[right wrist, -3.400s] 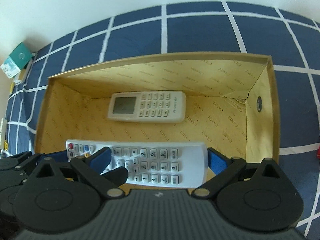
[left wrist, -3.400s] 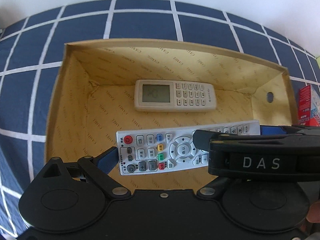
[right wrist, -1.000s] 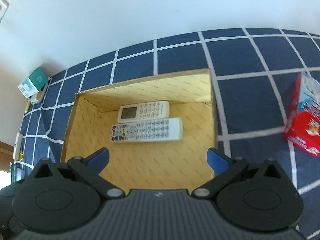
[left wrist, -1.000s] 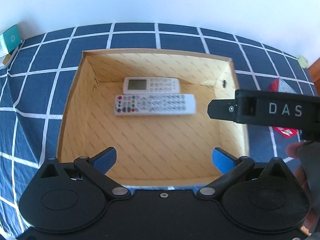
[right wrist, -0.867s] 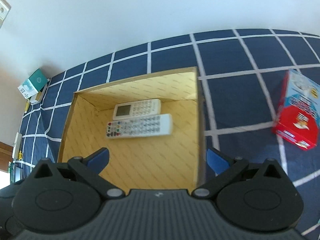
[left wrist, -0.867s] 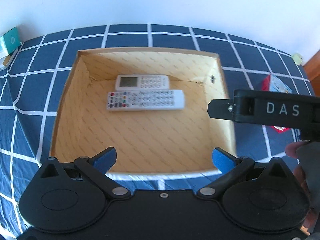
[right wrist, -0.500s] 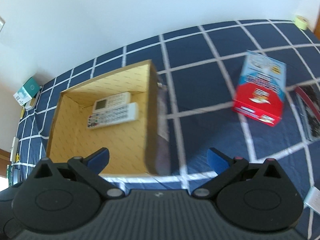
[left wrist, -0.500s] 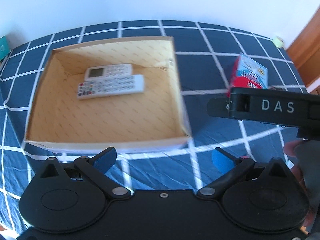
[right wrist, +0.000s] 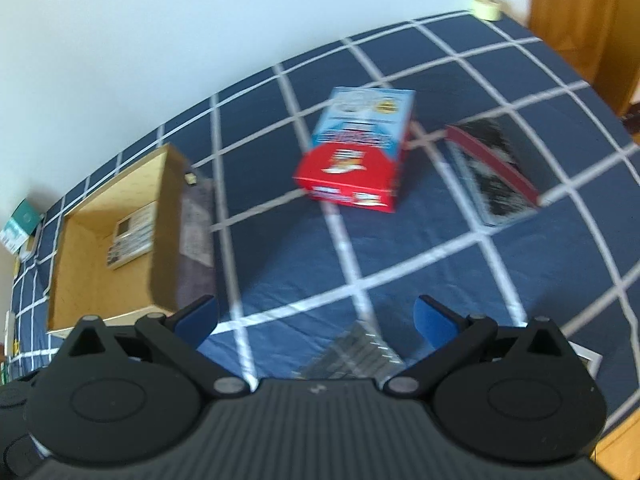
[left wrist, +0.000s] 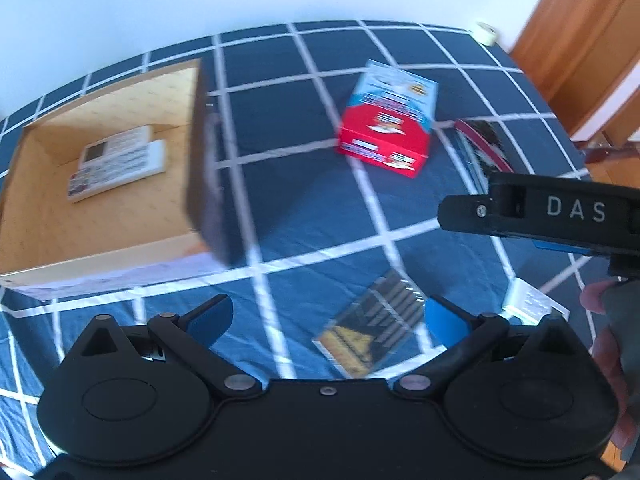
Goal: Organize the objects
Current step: 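Withdraw the right tool from the box, then move the right tool to the white remote with an LCD screen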
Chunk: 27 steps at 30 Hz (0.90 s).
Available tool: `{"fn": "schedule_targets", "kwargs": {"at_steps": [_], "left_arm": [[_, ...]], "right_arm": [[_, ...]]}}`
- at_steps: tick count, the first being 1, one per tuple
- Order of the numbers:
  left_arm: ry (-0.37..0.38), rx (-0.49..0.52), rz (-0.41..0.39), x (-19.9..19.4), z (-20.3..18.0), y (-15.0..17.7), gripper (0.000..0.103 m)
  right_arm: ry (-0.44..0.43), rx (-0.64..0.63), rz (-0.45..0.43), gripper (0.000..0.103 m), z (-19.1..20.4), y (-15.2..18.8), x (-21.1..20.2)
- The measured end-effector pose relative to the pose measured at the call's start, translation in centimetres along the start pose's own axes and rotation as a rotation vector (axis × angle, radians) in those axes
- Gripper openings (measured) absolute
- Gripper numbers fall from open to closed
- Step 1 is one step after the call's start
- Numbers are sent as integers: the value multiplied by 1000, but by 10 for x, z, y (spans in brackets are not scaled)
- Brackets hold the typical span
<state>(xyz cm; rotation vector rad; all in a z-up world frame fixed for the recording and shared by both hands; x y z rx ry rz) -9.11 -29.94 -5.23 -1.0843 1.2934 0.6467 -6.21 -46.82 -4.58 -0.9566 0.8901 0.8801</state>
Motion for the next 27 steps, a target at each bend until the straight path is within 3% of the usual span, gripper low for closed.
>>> {"fn": "schedule_targets", "kwargs": {"at_steps": [14,27], "left_arm": [[47,172,64,46,-112,11,103],[91,323,182,103,-174,16,103]], "right_arm": [[76,182,-5,103,-132,32,-17],[114,396,33,103,-214,69,-3]]}}
Point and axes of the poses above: each gripper's, at about its wrist camera, not at the fingertips, and x roughly the way its jaws point, z to its left, y to its underside, the point moved 4 cm from there along x, roughly the way its jaws point, and after that the axes turned 6 degrees about z, right-handed, at the moved point
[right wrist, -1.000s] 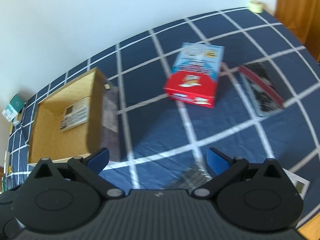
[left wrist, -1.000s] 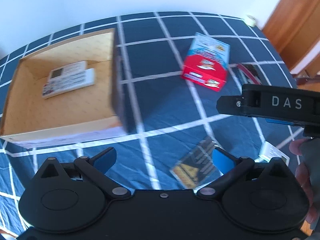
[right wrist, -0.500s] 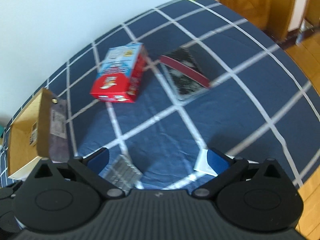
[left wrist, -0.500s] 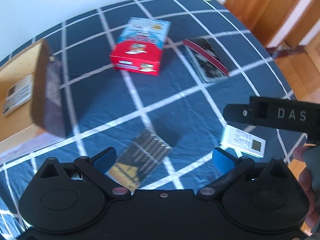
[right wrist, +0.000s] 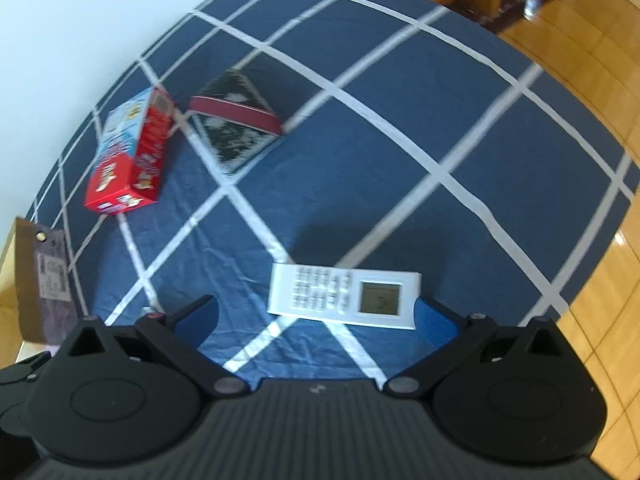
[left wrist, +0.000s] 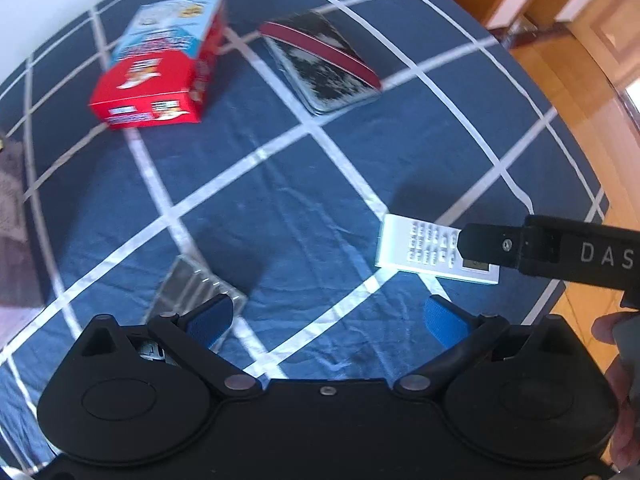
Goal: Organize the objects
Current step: 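Move the right tool to the white remote with an LCD screen, then close the right tool on the white LCD remote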
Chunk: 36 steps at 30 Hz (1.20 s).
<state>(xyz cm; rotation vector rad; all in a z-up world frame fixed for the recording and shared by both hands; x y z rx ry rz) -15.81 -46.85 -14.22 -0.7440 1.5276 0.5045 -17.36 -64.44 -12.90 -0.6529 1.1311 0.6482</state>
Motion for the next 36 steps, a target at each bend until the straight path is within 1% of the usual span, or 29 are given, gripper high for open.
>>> {"fn": "schedule_targets", "kwargs": {"at_steps": [6,9,14,16,19,23,26,27,31,32,36], "left_arm": [[20,84,38,23,-18,-15,103],[24,109,61,35,-23,-20,103],[41,142,86,50,-30,-28,103],[43,154,100,57,-32,-31,103],[53,163,116,66,-36,-35,102],[61,177,135,76,-40,-39,100],[70,179,147,82,-42,-41,98],[71,181,149,83,-43,-42,98],[82,185,156,87,-46,-45,94],[84,185,159,88,-47,-45,92],[95,193,168,89,-50,-47,90]], "right_arm": [[-9,85,15,103,-24,-2,13],[-22,109,24,103,-31,-4,21],[-15,126,43,103,-38,-6,35],[-12,124,55,100,-39,-7,41],[-11,128,74,99,-41,-9,49],[-7,138,88,98,-42,-14,57],[-2,136,101,94,-43,-17,63],[-3,133,107,89,-43,-18,65],[1,123,129,87,-42,-22,72],[7,118,136,87,-42,-22,74],[19,101,140,81,-39,-25,74]]}}
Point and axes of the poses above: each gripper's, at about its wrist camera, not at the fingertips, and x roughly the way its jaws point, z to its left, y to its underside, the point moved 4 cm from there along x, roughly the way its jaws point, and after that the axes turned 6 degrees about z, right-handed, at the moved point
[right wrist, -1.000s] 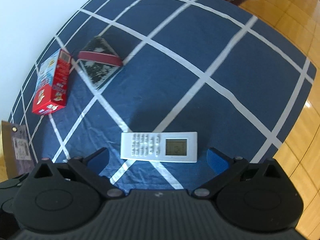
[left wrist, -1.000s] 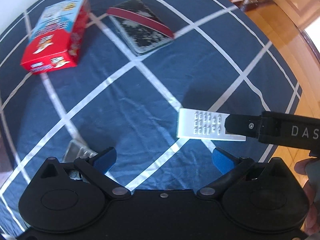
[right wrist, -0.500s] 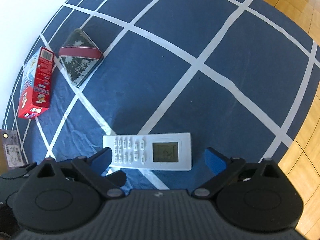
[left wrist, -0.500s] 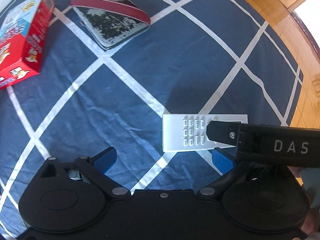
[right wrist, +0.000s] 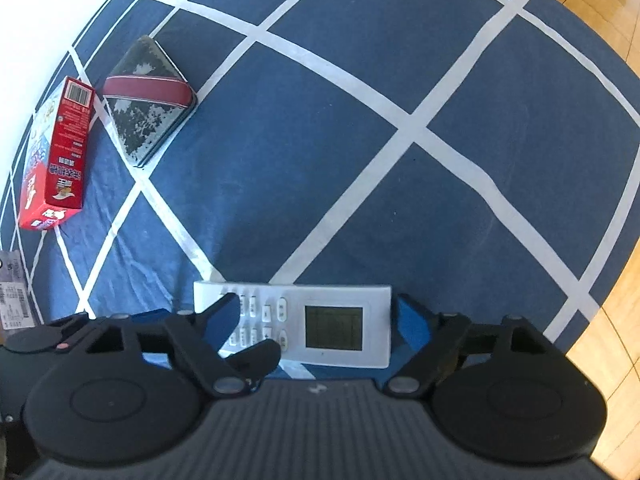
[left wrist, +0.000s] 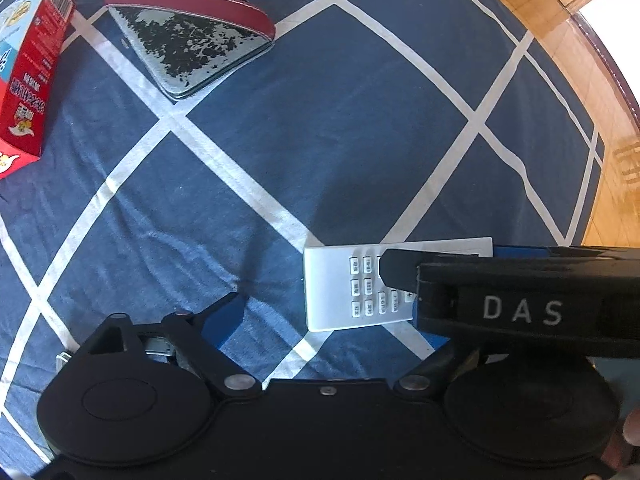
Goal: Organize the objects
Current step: 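Close the right tool on the white LCD remote, then lift and carry the LCD remote with the right tool over the box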
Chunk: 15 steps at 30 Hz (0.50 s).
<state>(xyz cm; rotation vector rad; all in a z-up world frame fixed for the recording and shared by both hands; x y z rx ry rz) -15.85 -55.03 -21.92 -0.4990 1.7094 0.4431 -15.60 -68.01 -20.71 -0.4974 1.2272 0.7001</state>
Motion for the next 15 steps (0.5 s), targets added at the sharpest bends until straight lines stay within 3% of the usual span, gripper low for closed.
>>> {"fn": "schedule_targets", "kwargs": {"at_steps": [3,15], "left_arm": [[7,9,5,-1,-2,-1,85],[70,24,22,-3,-8,-5,58]], "right_arm": [[20,-5,2,76,-1,0,-1],[24,0,3,75,0,2,-2]]}}
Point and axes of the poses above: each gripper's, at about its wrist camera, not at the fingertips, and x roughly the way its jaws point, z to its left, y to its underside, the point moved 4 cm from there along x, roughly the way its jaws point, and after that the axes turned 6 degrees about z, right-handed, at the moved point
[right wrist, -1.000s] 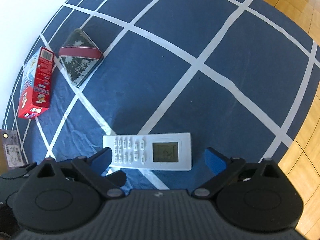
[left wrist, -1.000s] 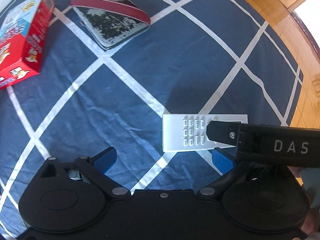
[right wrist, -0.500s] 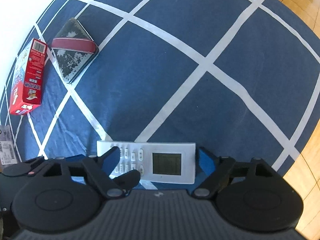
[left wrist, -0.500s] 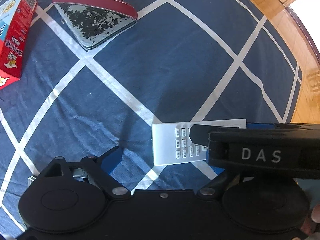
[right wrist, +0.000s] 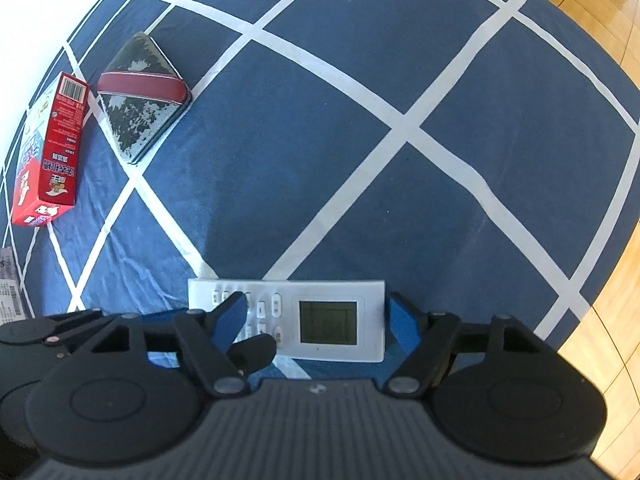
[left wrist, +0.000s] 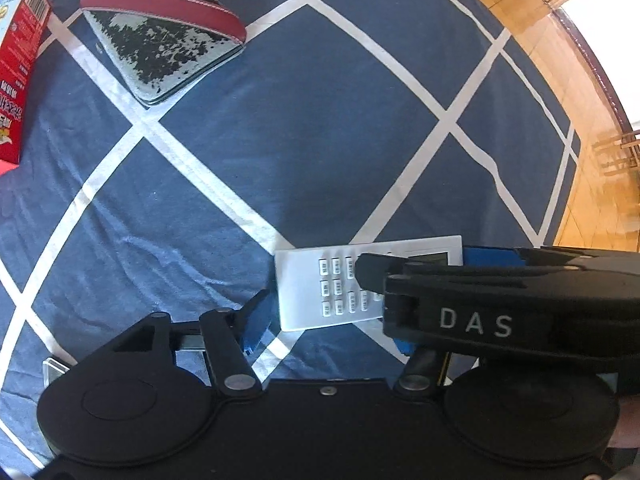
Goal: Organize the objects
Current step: 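Lift and carry the LCD remote with the right tool over the box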
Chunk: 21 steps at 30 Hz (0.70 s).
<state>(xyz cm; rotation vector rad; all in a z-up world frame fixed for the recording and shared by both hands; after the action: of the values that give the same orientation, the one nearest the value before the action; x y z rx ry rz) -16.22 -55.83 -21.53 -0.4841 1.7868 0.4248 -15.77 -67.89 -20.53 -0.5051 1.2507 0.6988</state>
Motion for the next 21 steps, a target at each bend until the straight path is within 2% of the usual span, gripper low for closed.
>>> {"fn": "schedule_targets", "kwargs": {"at_steps": [10,21], "left_arm": [[-17,-5,-22,-7,-4,5,57],[-55,-60,-90,-44,-3,16,57]], "right_arm": [[-2,-6,-13,74,1,2,-3],[-34,-76,-48,73,16,3,-28]]}}
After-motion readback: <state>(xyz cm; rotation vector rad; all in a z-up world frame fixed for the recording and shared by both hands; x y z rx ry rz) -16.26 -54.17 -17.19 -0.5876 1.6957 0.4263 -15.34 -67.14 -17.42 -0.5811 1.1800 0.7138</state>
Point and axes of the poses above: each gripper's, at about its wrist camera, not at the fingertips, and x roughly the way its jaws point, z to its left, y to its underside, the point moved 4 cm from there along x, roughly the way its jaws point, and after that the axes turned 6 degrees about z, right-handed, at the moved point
